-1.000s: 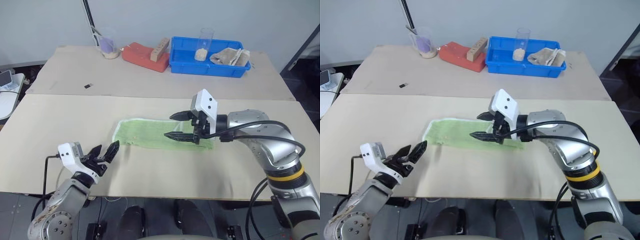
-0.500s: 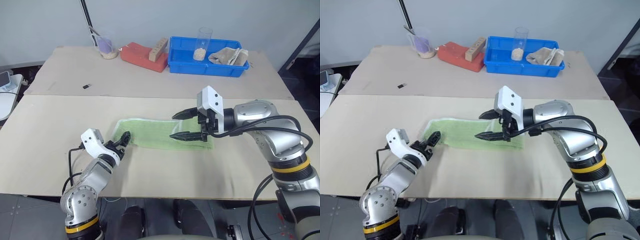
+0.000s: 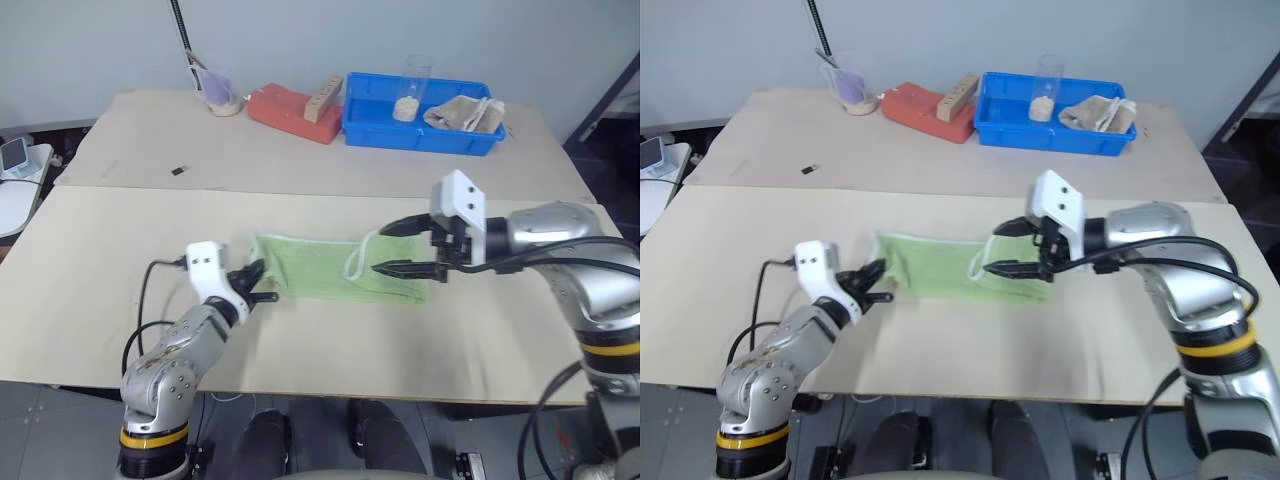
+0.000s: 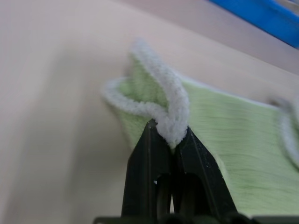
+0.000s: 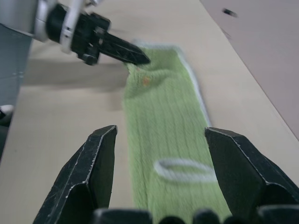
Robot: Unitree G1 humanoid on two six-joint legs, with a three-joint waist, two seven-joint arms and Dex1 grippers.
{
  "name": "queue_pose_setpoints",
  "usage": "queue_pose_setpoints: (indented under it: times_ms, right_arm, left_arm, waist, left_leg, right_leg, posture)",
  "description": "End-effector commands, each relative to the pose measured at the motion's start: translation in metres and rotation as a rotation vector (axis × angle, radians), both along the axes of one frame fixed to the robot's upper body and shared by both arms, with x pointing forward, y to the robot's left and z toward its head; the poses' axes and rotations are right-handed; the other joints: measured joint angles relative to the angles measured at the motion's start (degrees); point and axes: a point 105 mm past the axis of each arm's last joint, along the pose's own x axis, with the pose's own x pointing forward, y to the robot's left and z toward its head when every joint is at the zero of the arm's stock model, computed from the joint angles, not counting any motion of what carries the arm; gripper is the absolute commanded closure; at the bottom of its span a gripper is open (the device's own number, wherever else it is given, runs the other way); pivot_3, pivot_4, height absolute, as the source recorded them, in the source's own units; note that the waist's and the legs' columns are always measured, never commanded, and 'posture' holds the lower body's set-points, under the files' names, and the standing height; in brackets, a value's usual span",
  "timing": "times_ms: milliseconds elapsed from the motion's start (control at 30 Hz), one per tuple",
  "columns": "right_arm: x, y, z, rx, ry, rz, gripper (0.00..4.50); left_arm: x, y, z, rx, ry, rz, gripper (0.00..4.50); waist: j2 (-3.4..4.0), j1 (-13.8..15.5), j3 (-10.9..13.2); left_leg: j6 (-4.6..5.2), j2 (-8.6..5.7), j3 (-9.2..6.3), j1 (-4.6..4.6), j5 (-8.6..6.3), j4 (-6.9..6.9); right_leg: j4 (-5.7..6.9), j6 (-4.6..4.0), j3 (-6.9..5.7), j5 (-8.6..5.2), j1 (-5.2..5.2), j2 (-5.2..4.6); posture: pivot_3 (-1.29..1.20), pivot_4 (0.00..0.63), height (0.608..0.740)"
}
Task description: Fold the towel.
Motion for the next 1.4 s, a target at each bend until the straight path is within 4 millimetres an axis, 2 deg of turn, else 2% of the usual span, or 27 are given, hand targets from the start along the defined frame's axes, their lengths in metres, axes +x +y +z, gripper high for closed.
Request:
queue_pose_setpoints:
  times_ms: [33, 167, 267, 400, 533, 633, 667, 733, 867, 900, 1000, 1067, 1133, 1200, 1267, 1400]
  right_arm:
    - [-0.018, -0.027, 0.018, -0.035, -0.016, -0.047, 1.16]
    - [-0.032, -0.050, 0.019, -0.061, 0.010, -0.152, 1.16]
    - [-0.043, -0.064, 0.018, -0.071, 0.021, -0.240, 1.16]
    - [-0.053, -0.069, 0.015, -0.074, 0.027, -0.299, 1.16]
    - [-0.056, -0.072, 0.014, -0.065, 0.024, -0.348, 1.16]
    - [-0.058, -0.073, 0.013, -0.058, 0.026, -0.365, 1.16]
    - [-0.058, -0.073, 0.012, -0.056, 0.027, -0.369, 1.16]
    - [-0.057, -0.073, 0.012, -0.052, 0.025, -0.376, 1.16]
    - [-0.049, -0.073, 0.013, -0.026, 0.005, -0.395, 1.16]
    - [-0.045, -0.073, 0.014, -0.019, -0.001, -0.401, 1.16]
    - [-0.034, -0.071, 0.013, 0.010, -0.012, -0.418, 1.16]
    - [-0.020, -0.070, 0.011, 0.054, -0.025, -0.455, 1.16]
    - [-0.007, -0.065, 0.004, 0.092, -0.017, -0.473, 0.61]
    - [0.009, -0.059, -0.001, 0.149, -0.013, -0.511, 0.03]
    - [0.023, -0.055, -0.010, 0.155, -0.023, -0.534, 0.01]
    - [0.040, -0.049, -0.024, 0.173, -0.006, -0.533, 0.01]
  left_arm:
    - [-0.002, -0.055, 0.033, 0.068, -0.171, -0.336, 4.49]
    - [0.005, -0.104, 0.045, 0.147, -0.283, -0.575, 4.49]
    - [0.006, -0.148, 0.043, 0.166, -0.324, -0.760, 4.49]
    - [0.006, -0.171, 0.032, 0.166, -0.322, -0.869, 4.49]
    - [0.007, -0.182, 0.021, 0.201, -0.348, -0.910, 4.49]
    - [0.006, -0.184, 0.019, 0.192, -0.357, -0.934, 3.60]
    - [0.003, -0.185, 0.021, 0.181, -0.367, -0.951, 3.04]
    - [-0.001, -0.184, 0.026, 0.164, -0.391, -0.978, 2.26]
    - [-0.009, -0.179, 0.036, 0.148, -0.442, -1.017, 0.38]
    - [-0.012, -0.174, 0.041, 0.157, -0.475, -1.035, 0.05]
    - [-0.016, -0.157, 0.052, 0.209, -0.550, -1.065, 0.05]
    - [-0.015, -0.137, 0.059, 0.242, -0.573, -1.067, 0.05]
    - [-0.015, -0.110, 0.065, 0.288, -0.580, -1.074, 0.00]
    - [-0.028, -0.082, 0.067, 0.338, -0.548, -1.162, 0.00]
    - [-0.035, -0.061, 0.072, 0.352, -0.501, -1.182, 0.00]
    - [-0.034, -0.032, 0.088, 0.405, -0.503, -1.117, 0.00]
  waist:
    - [0.01, 0.26, 0.00]
    - [0.00, 0.74, 0.00]
    - [0.00, 0.93, 0.00]
    - [-0.01, 0.22, 0.01]
    - [-0.01, 0.04, 0.01]
    - [-0.01, 0.17, 0.01]
    - [-0.01, 0.17, 0.01]
    - [0.00, 0.19, 0.01]
    - [-0.01, 0.20, 0.01]
    - [-0.01, 0.22, 0.01]
    - [0.00, -0.06, 0.01]
    - [0.01, -0.03, 0.00]
    - [0.02, -0.41, 0.00]
    - [0.03, -0.86, 0.00]
    - [0.07, -1.41, 0.00]
    - [0.09, -0.92, 0.03]
  left_leg:
    - [0.00, 0.00, 0.02, 0.01, 0.00, 0.00]
    - [0.00, -0.06, -0.03, -0.08, 0.00, 0.00]
    - [0.00, -0.07, -0.02, -0.10, 0.00, 0.00]
    - [0.01, -0.09, 0.01, -0.20, 0.00, -0.03]
    - [0.01, -0.05, -0.03, -0.24, 0.00, -0.06]
    - [0.03, -0.06, -0.06, -0.19, 0.01, -0.03]
    - [0.03, -0.06, -0.06, -0.18, 0.01, 0.01]
    - [0.03, -0.07, -0.06, -0.18, 0.01, 0.02]
    - [0.03, -0.07, -0.07, -0.18, 0.01, 0.02]
    - [0.03, -0.07, -0.07, -0.18, 0.01, 0.02]
    - [0.03, -0.06, -0.06, -0.20, 0.01, 0.00]
    - [0.03, -0.05, -0.07, -0.16, 0.01, 0.00]
    - [0.03, 0.04, -0.05, -0.11, 0.01, 0.00]
    - [0.04, 0.08, -0.05, -0.03, 0.01, -0.02]
    - [0.04, 0.15, -0.09, -0.05, 0.02, -0.04]
    - [0.04, 0.14, -0.12, -0.14, 0.02, -0.04]
  right_leg:
    - [-0.03, 0.00, 0.01, -0.05, 0.00, 0.00]
    - [-0.03, 0.06, 0.01, -0.09, 0.00, 0.02]
    - [-0.06, 0.07, 0.04, -0.09, 0.02, 0.02]
    - [-0.05, 0.16, 0.15, -0.13, 0.02, 0.02]
    - [0.07, 0.15, 0.15, -0.14, 0.02, 0.10]
    - [0.09, 0.15, 0.15, -0.15, 0.03, 0.11]
    - [0.07, 0.15, 0.15, -0.15, 0.02, 0.10]
    - [0.04, 0.17, 0.16, -0.14, 0.01, 0.09]
    - [0.00, 0.19, 0.17, -0.13, 0.01, 0.08]
    - [0.00, 0.19, 0.17, -0.13, 0.00, 0.08]
    - [0.04, 0.19, 0.19, -0.13, 0.01, 0.09]
    - [0.08, 0.18, 0.17, -0.14, 0.01, 0.10]
    - [0.08, 0.17, 0.19, -0.13, 0.01, 0.19]
    - [0.13, 0.17, 0.19, -0.13, -0.01, 0.25]
    - [0.13, 0.15, 0.17, -0.14, -0.06, 0.33]
    - [0.05, 0.14, 0.12, -0.15, -0.11, 0.27]
  posture:
    - [0.00, 0.150, 0.714]
    - [0.00, 0.150, 0.714]
    - [0.00, 0.150, 0.714]
    - [0.00, 0.150, 0.714]
    - [0.00, 0.150, 0.714]
    - [0.00, 0.150, 0.714]
    - [0.00, 0.150, 0.714]
    - [0.00, 0.150, 0.714]
    - [0.00, 0.150, 0.714]
    - [0.00, 0.150, 0.714]
    - [0.00, 0.150, 0.714]
    - [0.00, 0.150, 0.714]
    - [0.00, 0.150, 0.714]
    - [0.00, 0.150, 0.714]
    - [0.00, 0.150, 0.714]
    - [0.00, 0.150, 0.714]
